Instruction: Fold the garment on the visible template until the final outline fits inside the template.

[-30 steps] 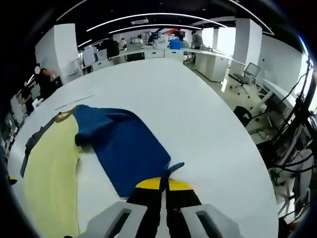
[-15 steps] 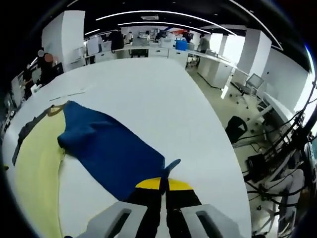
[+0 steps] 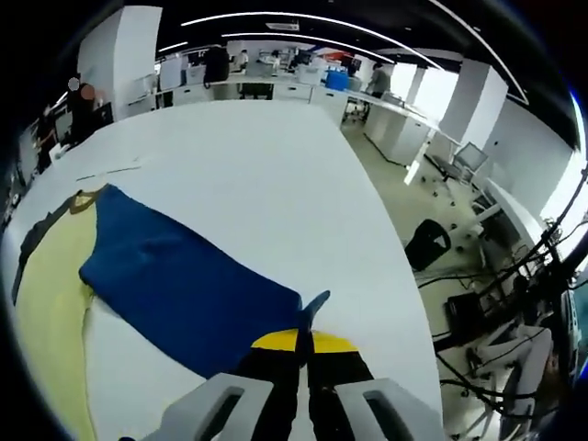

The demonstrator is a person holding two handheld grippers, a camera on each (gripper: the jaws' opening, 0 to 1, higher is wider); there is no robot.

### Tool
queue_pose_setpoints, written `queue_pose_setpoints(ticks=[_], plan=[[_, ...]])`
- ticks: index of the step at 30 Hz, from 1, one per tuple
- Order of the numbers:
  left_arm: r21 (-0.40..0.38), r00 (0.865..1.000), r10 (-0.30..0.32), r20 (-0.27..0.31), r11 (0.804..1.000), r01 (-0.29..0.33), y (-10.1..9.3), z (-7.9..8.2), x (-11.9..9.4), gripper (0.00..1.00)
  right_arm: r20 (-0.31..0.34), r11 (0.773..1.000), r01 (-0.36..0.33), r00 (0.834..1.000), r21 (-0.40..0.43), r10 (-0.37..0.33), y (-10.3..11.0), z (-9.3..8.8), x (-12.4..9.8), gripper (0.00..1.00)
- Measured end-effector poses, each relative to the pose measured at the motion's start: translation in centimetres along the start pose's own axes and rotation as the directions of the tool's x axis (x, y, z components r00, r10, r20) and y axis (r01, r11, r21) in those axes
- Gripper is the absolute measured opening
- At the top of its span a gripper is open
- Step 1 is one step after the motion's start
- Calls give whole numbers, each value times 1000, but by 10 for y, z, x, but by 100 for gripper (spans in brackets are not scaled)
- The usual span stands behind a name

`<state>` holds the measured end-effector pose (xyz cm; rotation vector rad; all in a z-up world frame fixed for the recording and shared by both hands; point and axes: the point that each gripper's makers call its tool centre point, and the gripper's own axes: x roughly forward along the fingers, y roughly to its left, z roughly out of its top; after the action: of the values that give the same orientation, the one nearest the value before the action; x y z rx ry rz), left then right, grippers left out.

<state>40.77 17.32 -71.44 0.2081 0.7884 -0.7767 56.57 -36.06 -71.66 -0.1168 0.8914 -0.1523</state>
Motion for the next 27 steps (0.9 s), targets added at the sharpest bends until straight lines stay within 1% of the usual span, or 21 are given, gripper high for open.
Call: queue_pose_setpoints(ticks=[3,6,8,12,20,26,27], plan=[[-6,1000,-5,-6,1000,5,0,-1,2,85,-20,1000,16,1000,-22,-17,-4,-2,8,0],[0,1000,-2,-11,1000,2,1,0,5,85,-24,999,23,999,-41,-24,-5,-1,14,0],[10,1000,-1,-16,1000,1,2,2,6,86,-33,999,27,999,-39,-28,-7,-2,17,0],[10,1000,-12,-8,1000,12,2,6,9,87,-50,999,23,998,-37,-25,-9,-4,21,0],[14,999,-22,-24,1000,22,0,5,13,87,-44,1000,20,999,-15,-21,-11,-1,27,0],[9,999,-23,-21,1000,24,0,5,13,88,-41,1000,14,999,-16,-14,-11,1,29,0],[10,999,-23,-22,1000,23,0,4,13,88,-38,1000,14,999,-5,-15,-12,1,28,0]])
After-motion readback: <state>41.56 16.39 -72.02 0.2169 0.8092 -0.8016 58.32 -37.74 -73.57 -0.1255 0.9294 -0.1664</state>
